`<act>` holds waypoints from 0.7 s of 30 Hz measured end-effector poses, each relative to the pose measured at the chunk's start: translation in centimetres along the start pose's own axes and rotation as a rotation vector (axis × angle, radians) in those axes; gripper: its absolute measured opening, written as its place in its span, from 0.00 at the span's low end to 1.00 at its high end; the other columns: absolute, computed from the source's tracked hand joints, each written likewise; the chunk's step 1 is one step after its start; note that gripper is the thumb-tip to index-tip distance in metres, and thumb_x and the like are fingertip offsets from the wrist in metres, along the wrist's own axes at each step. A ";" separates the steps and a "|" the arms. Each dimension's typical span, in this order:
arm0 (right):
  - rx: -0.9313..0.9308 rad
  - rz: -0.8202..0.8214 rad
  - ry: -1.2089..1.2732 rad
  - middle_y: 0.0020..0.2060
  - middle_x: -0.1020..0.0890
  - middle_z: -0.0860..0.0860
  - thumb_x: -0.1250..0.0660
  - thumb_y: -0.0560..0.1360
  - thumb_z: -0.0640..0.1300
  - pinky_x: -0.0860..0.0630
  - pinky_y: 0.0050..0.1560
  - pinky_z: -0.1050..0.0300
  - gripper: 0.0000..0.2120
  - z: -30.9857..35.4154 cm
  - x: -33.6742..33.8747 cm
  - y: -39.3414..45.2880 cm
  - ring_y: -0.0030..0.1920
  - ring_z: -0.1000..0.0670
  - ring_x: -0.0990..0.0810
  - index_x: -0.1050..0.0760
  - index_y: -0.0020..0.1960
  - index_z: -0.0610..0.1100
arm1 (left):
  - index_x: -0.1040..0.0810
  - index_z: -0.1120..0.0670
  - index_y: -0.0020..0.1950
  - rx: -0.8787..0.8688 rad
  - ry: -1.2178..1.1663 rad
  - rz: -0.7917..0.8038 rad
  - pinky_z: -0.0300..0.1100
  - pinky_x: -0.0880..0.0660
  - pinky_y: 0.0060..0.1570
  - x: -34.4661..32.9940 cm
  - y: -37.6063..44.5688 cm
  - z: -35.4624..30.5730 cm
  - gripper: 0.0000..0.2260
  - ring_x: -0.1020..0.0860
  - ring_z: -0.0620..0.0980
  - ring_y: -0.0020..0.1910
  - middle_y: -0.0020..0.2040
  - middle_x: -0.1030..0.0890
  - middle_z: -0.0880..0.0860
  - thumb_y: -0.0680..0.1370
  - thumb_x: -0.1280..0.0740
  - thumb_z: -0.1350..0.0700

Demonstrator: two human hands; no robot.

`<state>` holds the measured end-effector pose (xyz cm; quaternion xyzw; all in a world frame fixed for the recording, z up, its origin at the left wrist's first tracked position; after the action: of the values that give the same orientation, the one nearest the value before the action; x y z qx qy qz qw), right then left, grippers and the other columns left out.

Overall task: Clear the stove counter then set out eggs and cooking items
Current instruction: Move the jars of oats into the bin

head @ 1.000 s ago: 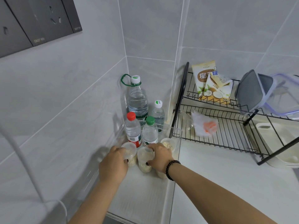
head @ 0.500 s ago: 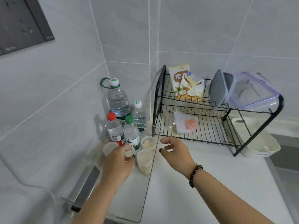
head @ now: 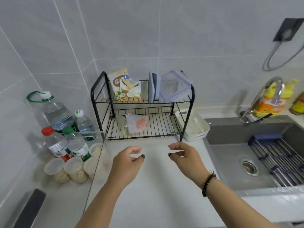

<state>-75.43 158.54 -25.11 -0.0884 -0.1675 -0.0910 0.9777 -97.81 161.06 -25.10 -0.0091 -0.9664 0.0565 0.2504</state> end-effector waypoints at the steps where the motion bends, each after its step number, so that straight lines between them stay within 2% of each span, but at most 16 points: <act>1: -0.007 -0.024 -0.007 0.50 0.20 0.54 0.32 0.75 0.40 0.31 0.29 0.73 0.09 -0.5 1.4 -0.4 0.44 0.56 0.22 0.22 0.52 0.50 | 0.21 0.44 0.55 -0.012 -0.009 0.026 0.25 0.31 0.32 -1.3 -0.1 -0.6 0.10 0.21 0.32 0.41 0.53 0.19 0.39 0.76 0.31 0.55; 5: -0.035 -0.122 -0.013 0.52 0.20 0.57 0.32 0.75 0.41 0.30 0.29 0.73 0.09 -2.3 6.0 -2.0 0.48 0.56 0.22 0.22 0.54 0.50 | 0.21 0.44 0.57 -0.065 -0.014 0.148 0.25 0.31 0.34 -6.3 -0.2 -2.7 0.11 0.21 0.33 0.44 0.54 0.19 0.39 0.76 0.31 0.55; 7: -0.073 -0.195 0.003 0.52 0.21 0.57 0.32 0.75 0.41 0.30 0.30 0.72 0.09 -3.5 8.3 -3.1 0.48 0.56 0.21 0.22 0.53 0.51 | 0.21 0.45 0.57 -0.086 -0.014 0.229 0.29 0.29 0.37 -9.0 -0.2 -3.8 0.11 0.20 0.36 0.45 0.55 0.20 0.39 0.76 0.31 0.55; 13: -0.148 -0.470 0.060 0.49 0.19 0.53 0.32 0.75 0.40 0.32 0.28 0.73 0.09 -5.4 14.6 -6.5 0.39 0.57 0.23 0.21 0.54 0.49 | 0.22 0.42 0.54 -0.196 0.018 0.483 0.31 0.28 0.36 -15.5 -0.3 -8.0 0.10 0.20 0.40 0.47 0.54 0.20 0.36 0.76 0.30 0.54; 18: -0.238 -0.672 0.124 0.49 0.19 0.56 0.32 0.75 0.41 0.27 0.37 0.67 0.08 -7.8 17.5 -11.6 0.45 0.56 0.20 0.22 0.52 0.51 | 0.21 0.42 0.54 -0.300 0.057 0.711 0.36 0.24 0.45 -21.2 -2.0 -11.2 0.10 0.19 0.41 0.48 0.53 0.19 0.37 0.75 0.30 0.54; 21: -0.288 -0.795 0.157 0.51 0.20 0.58 0.32 0.75 0.41 0.26 0.39 0.66 0.09 -9.7 18.7 -14.8 0.46 0.56 0.20 0.21 0.54 0.50 | 0.21 0.42 0.54 -0.350 0.078 0.835 0.35 0.24 0.43 -24.3 -4.2 -12.2 0.11 0.19 0.43 0.47 0.52 0.19 0.38 0.75 0.30 0.55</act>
<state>-58.13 139.45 -25.59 -0.1453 -0.0992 -0.4896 0.8540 -70.57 157.06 -25.76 -0.4426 -0.8648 -0.0118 0.2370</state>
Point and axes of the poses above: each hand's wrist, its own y-axis towards the middle knuckle, its own x-axis out of the back of the hand, z = x × y, the point moved 10 cm from there along y, towards the middle knuckle
